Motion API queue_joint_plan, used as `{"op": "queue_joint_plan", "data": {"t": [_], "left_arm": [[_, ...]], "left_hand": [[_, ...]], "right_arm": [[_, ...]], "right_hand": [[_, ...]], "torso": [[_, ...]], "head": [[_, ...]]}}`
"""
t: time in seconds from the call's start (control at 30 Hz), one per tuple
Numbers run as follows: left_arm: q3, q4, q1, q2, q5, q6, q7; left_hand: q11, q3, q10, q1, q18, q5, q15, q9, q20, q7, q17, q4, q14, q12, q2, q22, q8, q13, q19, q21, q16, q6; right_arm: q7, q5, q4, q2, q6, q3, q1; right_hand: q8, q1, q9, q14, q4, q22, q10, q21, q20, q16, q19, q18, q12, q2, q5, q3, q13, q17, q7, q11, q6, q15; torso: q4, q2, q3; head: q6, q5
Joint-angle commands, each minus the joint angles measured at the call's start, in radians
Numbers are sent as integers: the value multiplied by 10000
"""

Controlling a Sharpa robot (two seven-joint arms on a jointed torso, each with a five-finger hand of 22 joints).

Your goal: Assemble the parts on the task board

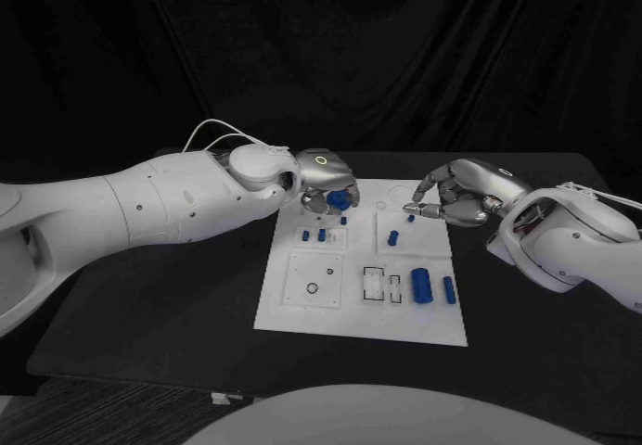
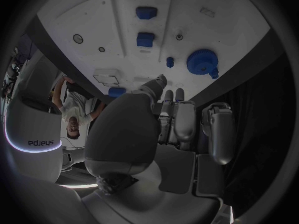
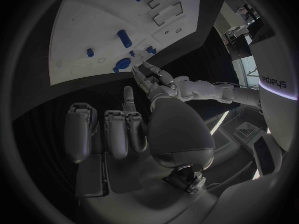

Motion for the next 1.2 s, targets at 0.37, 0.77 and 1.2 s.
{"op": "queue_joint_plan", "data": {"t": [0.37, 0.77, 1.2], "left_arm": [[12, -423, -151, 362, -45, 599, -184], [12, -682, -300, 540, -45, 732, -272], [13, -1136, -472, 792, -45, 662, -219]], "left_hand": [[11, 246, 420, -269, -637, 100, 12, -223, -70, -19, 23, 110, 226, -300, -147, 2199, -24, -265, 396, 209, 291, 2], [-40, 237, 449, -374, -627, -35, -8, -297, -69, 165, -63, 146, 186, -485, -145, 2185, -13, -369, 370, 162, 271, 103], [-81, 311, 473, -334, -626, 106, -44, -327, -78, 267, -175, 102, 165, -652, -89, 2184, 59, -474, 370, 158, 239, 358]], "right_arm": [[-1, -85, -44, 25, -69, 7, -27], [-6, -85, -78, 52, -58, 7, -39], [-17, -85, -123, 87, -14, 7, -41]], "right_hand": [[187, 106, 163, 950, -92, 2188, 992, -181, 68, -37, 273, 214, 166, 17, 160, -56, 2678, 2124, -37, -21, 41, 59], [187, 106, 163, 950, -92, 2188, 992, -181, 68, -37, 273, 214, 166, 17, 160, -56, 2678, 2124, -37, -21, 41, 59], [190, 94, 163, 948, -74, 2188, 992, -183, 67, -42, 273, 214, 166, 15, 153, -70, 2678, 2115, -37, -21, 49, 58]], "torso": [[4, 3, 0], [9, -1, 0], [8, 2, -1]], "head": [[1, -13], [1, -34], [1, -54]]}}
